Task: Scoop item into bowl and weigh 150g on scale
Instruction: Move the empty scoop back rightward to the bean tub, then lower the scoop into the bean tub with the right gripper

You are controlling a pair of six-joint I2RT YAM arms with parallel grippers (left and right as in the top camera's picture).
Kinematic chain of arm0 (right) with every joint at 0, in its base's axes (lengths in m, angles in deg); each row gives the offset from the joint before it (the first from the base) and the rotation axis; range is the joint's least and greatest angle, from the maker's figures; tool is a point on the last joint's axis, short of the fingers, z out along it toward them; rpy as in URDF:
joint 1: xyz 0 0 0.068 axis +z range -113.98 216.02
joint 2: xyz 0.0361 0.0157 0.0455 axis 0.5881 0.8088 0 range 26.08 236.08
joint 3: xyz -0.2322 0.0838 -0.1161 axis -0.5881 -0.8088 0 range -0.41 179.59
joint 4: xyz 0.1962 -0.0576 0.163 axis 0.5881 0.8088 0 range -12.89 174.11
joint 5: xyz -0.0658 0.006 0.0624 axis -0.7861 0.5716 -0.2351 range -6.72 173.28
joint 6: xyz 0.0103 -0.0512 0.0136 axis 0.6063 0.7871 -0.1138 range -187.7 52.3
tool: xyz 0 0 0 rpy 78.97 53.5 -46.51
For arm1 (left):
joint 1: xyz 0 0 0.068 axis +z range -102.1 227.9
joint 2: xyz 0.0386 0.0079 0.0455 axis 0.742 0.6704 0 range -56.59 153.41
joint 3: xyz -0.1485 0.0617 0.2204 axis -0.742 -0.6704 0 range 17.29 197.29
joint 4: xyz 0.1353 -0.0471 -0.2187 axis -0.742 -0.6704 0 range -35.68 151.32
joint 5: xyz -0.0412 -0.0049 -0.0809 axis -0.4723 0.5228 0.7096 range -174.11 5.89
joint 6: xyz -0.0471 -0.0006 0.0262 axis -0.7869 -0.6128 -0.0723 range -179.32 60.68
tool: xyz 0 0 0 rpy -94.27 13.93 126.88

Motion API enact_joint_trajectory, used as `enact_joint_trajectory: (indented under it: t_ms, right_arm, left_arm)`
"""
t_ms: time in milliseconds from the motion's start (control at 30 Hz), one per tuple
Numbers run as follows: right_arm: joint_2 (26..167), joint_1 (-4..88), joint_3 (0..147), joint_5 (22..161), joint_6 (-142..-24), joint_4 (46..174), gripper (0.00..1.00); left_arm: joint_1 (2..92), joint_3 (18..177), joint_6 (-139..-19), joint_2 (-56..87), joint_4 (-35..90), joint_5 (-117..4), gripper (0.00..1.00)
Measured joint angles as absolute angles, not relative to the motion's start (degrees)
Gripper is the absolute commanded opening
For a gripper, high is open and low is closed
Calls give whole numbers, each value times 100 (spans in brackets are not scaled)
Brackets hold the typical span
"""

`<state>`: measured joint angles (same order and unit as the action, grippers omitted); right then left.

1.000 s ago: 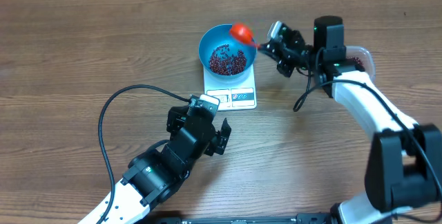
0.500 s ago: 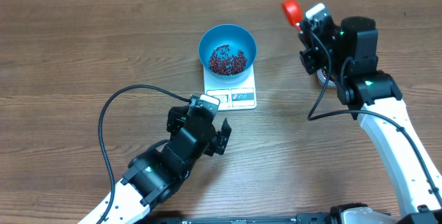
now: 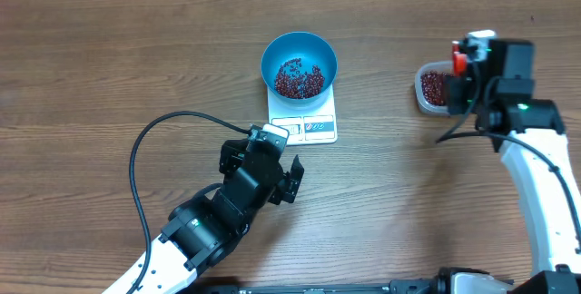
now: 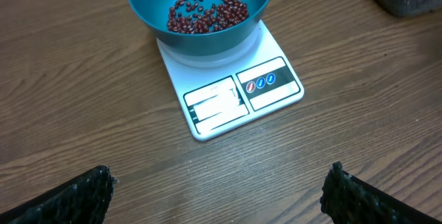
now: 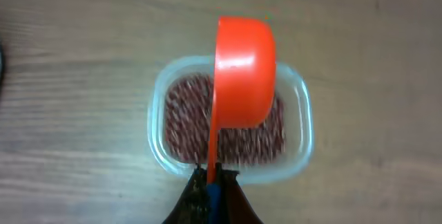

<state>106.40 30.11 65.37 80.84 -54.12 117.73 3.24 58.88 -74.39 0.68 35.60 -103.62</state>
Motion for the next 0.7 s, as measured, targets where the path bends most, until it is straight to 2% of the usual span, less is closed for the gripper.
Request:
enact_joint_trajectory:
  t_ms: [167,700]
  right_arm:
    - [10640,2604,6537,8654,-5589,12136,4]
    - [10884,2593,6362,9035,-5657,12260,4]
  left_arm:
    - [324,5888,-7439,68,3560,-10364,100]
    - [324,5888,-7439,68,3560,-10364,100]
